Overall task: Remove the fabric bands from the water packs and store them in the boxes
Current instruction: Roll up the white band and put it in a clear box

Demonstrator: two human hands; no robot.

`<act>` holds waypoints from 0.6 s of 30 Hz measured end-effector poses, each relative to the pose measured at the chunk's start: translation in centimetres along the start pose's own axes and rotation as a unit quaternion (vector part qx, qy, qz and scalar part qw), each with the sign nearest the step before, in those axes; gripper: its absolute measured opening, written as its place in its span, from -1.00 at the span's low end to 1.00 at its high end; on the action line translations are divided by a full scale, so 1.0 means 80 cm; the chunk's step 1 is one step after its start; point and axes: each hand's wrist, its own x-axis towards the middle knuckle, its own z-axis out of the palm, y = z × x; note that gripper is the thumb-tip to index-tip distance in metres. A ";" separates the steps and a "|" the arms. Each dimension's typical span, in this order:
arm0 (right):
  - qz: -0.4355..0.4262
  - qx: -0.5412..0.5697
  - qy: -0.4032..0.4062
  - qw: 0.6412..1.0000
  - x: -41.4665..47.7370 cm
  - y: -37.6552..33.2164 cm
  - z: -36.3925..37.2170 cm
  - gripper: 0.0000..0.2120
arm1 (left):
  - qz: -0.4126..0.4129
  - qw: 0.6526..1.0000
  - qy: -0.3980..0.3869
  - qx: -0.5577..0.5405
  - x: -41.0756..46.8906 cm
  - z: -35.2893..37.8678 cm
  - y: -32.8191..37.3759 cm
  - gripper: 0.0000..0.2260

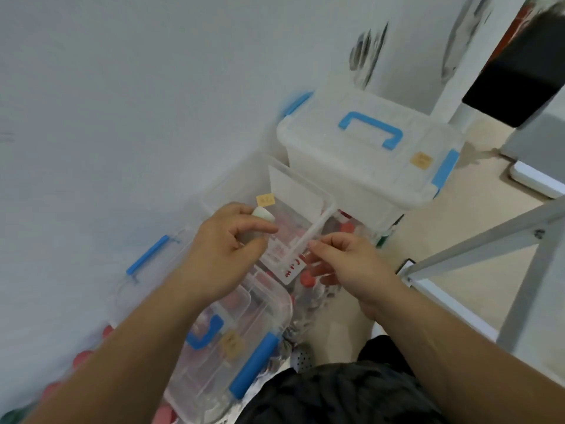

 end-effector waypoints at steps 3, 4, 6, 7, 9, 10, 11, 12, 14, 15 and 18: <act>0.024 -0.003 -0.027 0.999 0.012 0.019 0.003 -0.81 | 0.022 0.995 0.000 0.094 0.008 0.005 -0.002 -0.79; 0.029 0.000 -0.033 0.999 0.015 0.023 0.006 -0.83 | 0.033 0.991 -0.012 0.126 0.009 0.009 -0.001 -0.77; 0.033 0.026 -0.045 0.998 0.018 0.025 0.012 -0.87 | 0.055 0.981 -0.038 0.182 0.009 0.014 0.001 -0.71; 0.031 0.040 -0.049 0.997 0.018 0.025 0.014 -0.88 | 0.064 0.976 -0.046 0.202 0.009 0.016 0.002 -0.67; 0.027 0.063 -0.054 0.996 0.018 0.024 0.016 -0.88 | 0.074 0.969 -0.058 0.227 0.010 0.017 0.003 -0.62; 0.027 0.071 -0.058 0.995 0.018 0.025 0.017 -0.88 | 0.075 0.967 -0.063 0.235 0.010 0.016 0.002 -0.60; 0.028 0.077 -0.062 0.995 0.018 0.025 0.017 -0.88 | 0.074 0.966 -0.066 0.239 0.009 0.016 0.001 -0.59; 0.030 0.083 -0.065 0.994 0.017 0.025 0.018 -0.88 | 0.074 0.965 -0.067 0.243 0.009 0.015 0.000 -0.59; 0.033 0.100 -0.068 0.992 0.018 0.025 0.020 -0.87 | 0.080 0.963 -0.065 0.250 0.008 0.017 -0.002 -0.61; 0.032 0.107 -0.069 0.991 0.018 0.025 0.021 -0.86 | 0.084 0.962 -0.062 0.254 0.008 0.019 -0.003 -0.62; 0.026 0.117 -0.070 0.990 0.017 0.025 0.024 -0.85 | 0.107 0.955 -0.055 0.270 0.007 0.025 -0.007 -0.68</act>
